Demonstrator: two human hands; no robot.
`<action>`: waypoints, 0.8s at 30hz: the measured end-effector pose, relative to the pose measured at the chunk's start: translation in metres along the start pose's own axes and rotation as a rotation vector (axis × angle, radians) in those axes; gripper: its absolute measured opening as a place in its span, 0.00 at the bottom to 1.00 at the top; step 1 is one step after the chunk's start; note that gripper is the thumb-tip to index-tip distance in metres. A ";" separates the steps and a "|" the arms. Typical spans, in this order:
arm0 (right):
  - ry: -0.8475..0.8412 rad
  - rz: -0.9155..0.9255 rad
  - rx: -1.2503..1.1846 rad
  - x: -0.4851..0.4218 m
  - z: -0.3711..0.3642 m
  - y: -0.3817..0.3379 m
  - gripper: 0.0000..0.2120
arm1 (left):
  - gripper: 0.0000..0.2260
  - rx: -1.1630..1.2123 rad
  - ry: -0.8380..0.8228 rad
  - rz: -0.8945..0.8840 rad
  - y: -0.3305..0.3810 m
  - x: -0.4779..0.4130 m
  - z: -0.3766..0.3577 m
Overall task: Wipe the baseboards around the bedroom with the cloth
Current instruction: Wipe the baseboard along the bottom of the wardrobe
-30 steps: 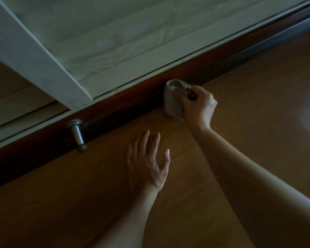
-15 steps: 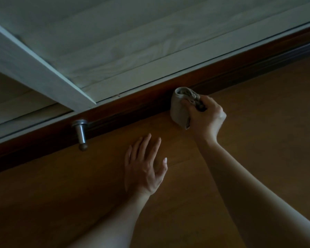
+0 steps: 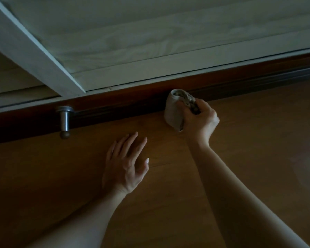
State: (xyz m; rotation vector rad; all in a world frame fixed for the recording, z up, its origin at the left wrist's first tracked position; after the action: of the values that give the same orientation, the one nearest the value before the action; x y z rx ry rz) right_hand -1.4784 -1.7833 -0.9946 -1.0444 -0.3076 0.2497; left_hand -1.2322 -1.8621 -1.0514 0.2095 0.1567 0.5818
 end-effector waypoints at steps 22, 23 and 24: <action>0.219 -0.080 -0.056 -0.042 0.066 0.029 0.10 | 0.27 -0.019 -0.078 0.011 -0.002 0.001 -0.003; 0.252 -0.106 -0.079 -0.040 0.068 0.034 0.09 | 0.27 -0.023 -0.080 0.013 -0.002 0.001 -0.003; 0.286 -0.136 -0.110 -0.036 0.067 0.038 0.08 | 0.27 -0.023 -0.086 0.014 -0.003 0.001 -0.004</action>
State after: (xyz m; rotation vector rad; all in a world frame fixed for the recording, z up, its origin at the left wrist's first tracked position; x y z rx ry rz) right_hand -1.5388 -1.7230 -1.0016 -1.1466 -0.1343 -0.0407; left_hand -1.2310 -1.8633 -1.0556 0.2128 0.0657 0.5876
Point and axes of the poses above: each hand's wrist, its own x-axis away from the middle knuckle, its own z-axis out of the back of the hand, y = z × x, the point moved 9 cm from there along -x, towards the middle knuckle, and after that the axes turned 7 degrees about -z, right-handed, at the moved point
